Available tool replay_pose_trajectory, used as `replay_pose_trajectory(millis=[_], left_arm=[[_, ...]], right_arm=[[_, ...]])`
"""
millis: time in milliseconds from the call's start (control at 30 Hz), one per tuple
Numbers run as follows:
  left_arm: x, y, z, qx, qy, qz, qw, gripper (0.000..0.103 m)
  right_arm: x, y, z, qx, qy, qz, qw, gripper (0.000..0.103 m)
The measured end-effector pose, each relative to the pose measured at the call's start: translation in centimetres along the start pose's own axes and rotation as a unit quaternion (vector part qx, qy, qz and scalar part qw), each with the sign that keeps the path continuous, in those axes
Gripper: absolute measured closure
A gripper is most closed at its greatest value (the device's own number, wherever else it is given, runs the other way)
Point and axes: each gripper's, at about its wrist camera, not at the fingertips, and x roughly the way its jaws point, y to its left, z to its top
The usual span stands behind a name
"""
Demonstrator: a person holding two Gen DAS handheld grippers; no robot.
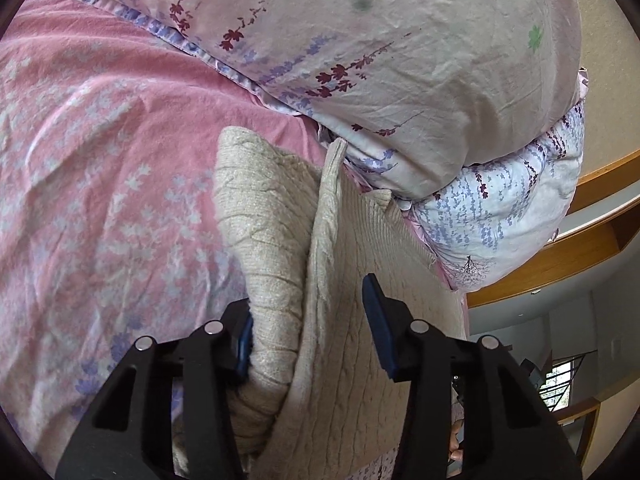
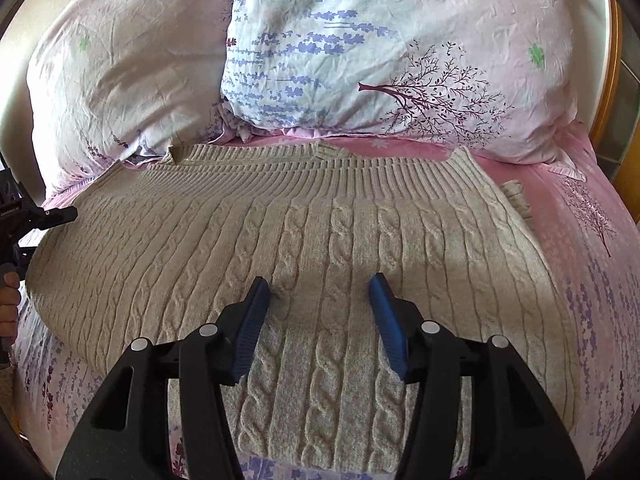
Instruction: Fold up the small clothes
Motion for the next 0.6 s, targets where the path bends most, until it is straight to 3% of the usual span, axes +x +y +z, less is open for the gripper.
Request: replay_pose_trajectory(millis=[167,200,333,600], left_arm=[[0.5,-0.7,-0.1,0.009,0.0,0.025,0.9996,0.068],[0.5,-0.8,-0.2,0.011,0.0,0.027,0.9996,0.076],[0.3,-1.8,-0.3,0.013,0.001,0.007,0.9999,0.081],[-0.2,-6.6,-0.4,0.018,-0.007,-0.07,0.9974,0.083]], right_arm=[[0.2,0.7,0.0,-0.022,0.003,-0.02,1.0,0.046],[0.3,0.9,0.0,-0.025,0.003,-0.023,0.999,0.046],[0.2,0.4,0.2,-0.014,0.007,-0.014,1.0,0.046],[-2.1,-3.4,0.8,0.062,-0.017,0.06,0.996,0.046]])
